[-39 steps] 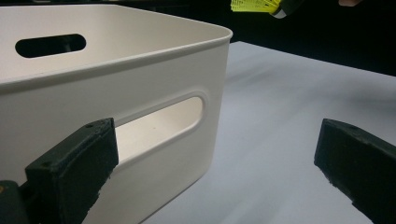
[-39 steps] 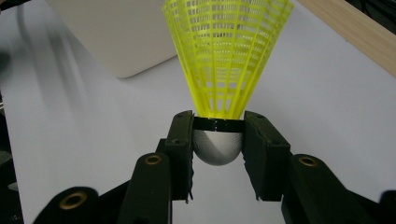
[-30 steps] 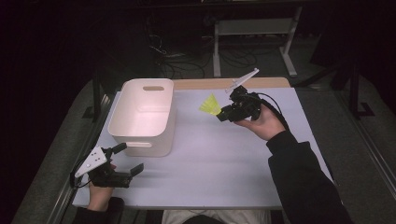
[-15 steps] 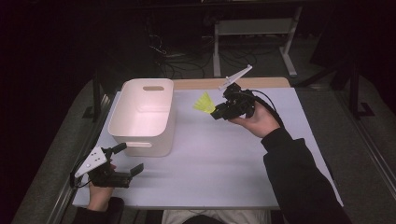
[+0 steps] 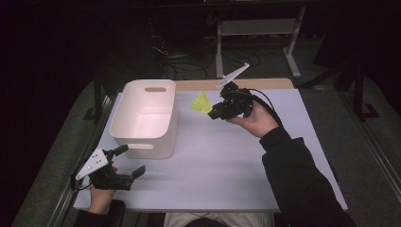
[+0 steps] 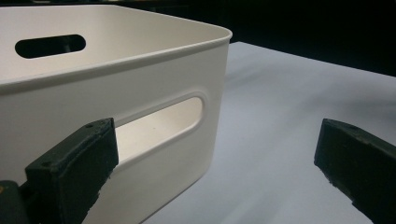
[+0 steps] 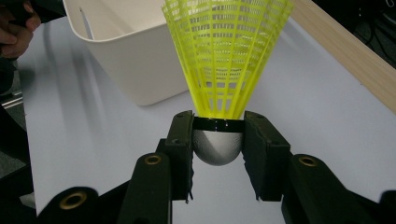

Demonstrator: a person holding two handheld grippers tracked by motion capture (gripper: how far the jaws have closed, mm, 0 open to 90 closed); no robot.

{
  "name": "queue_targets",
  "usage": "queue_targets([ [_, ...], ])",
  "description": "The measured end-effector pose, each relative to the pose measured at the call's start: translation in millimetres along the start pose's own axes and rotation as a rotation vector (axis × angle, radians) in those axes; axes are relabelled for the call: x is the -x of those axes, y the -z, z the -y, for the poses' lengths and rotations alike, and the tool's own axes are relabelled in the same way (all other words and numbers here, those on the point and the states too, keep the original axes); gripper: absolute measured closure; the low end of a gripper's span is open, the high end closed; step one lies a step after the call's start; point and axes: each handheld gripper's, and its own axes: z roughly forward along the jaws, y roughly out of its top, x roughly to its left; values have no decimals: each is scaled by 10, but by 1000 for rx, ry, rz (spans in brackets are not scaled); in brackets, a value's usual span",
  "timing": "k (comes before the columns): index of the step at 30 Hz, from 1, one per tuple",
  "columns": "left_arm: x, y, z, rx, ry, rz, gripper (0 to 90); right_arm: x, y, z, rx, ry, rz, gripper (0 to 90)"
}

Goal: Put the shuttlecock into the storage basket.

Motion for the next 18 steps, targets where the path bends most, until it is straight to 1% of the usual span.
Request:
queue_targets([
  [18,1,0,0,3,0,1,0,-73,-82,-181,5,29,-19,631],
])
